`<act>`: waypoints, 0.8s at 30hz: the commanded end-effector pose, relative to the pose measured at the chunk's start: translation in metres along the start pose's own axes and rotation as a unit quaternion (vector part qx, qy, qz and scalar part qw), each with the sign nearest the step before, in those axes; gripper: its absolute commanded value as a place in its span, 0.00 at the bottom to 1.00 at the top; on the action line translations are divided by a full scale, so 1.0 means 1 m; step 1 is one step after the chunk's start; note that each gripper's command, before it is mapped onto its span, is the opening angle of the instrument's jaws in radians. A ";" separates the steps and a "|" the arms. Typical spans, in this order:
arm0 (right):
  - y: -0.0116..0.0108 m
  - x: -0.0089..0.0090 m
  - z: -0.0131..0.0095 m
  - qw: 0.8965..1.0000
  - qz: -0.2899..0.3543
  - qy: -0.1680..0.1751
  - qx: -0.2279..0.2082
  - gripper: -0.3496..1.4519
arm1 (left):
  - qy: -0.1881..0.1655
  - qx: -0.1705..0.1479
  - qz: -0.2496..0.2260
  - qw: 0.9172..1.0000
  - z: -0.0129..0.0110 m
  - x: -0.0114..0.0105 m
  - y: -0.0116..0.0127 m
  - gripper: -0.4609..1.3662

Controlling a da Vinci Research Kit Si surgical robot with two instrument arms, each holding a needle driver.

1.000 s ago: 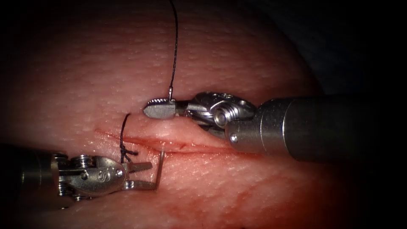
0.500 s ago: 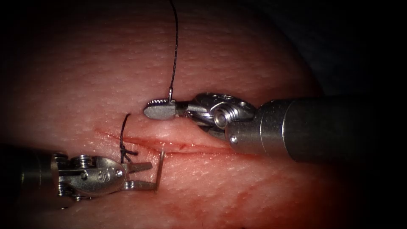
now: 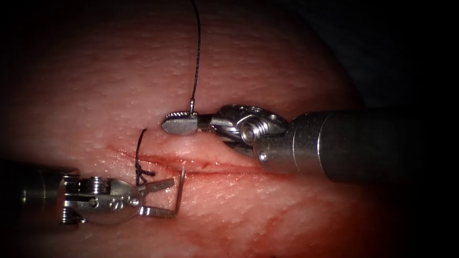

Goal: Wound Closure
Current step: Insert the needle through the skin above the wound with the right driver, then pull the needle through with the left grasper

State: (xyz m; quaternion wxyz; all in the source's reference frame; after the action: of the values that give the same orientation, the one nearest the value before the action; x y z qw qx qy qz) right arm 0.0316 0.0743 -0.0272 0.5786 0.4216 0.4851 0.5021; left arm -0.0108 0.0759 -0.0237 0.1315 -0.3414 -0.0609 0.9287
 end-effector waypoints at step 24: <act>0.0036 0.0034 -0.0054 0.993 -0.075 0.063 -0.062 0.99 | 0.056 -0.025 0.048 0.997 0.0024 0.0031 -0.0003 0.51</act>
State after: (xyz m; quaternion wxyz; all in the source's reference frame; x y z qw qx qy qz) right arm 0.0256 0.0783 -0.0250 0.6101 0.3110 0.5157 0.5149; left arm -0.0147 0.0770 -0.0237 0.0809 -0.3998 -0.0610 0.9110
